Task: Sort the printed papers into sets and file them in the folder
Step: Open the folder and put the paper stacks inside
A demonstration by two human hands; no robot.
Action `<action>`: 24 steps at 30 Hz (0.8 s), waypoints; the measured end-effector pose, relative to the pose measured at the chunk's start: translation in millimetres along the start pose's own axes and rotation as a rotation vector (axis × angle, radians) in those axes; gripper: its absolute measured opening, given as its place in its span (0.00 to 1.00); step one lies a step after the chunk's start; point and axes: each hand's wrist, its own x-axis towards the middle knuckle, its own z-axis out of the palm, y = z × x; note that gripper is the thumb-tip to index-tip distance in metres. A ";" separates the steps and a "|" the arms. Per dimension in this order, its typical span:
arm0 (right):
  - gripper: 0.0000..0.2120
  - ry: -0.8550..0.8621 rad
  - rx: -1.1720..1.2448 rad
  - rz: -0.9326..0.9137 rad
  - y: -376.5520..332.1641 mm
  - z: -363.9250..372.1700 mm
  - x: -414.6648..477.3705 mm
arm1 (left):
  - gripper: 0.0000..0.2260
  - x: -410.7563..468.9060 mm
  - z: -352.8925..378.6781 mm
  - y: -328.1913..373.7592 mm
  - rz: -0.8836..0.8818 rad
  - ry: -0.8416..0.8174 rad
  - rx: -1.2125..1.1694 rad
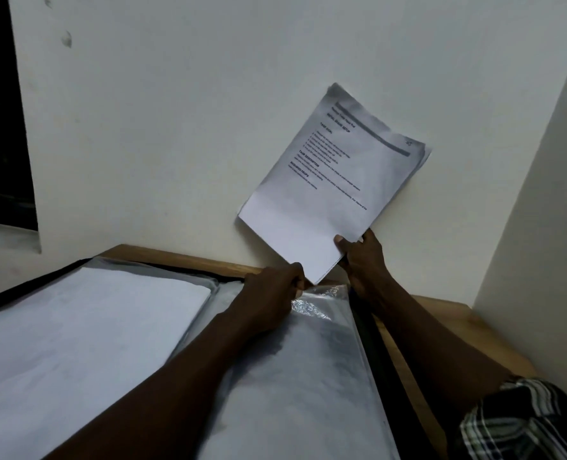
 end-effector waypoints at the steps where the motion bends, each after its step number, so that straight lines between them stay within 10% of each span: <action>1: 0.18 -0.014 -0.006 0.002 2.6 -1.7 -1.2 | 0.13 0.2 1.0 -1.1 0.003 0.007 0.005; 16: 0.17 -0.191 -0.066 0.003 24.8 -28.4 -5.8 | 0.09 5.6 -4.4 -3.3 0.036 0.059 0.051; 24: 0.19 0.041 -0.090 -0.097 22.7 -24.0 0.5 | 0.03 6.5 5.8 7.9 0.081 0.021 0.059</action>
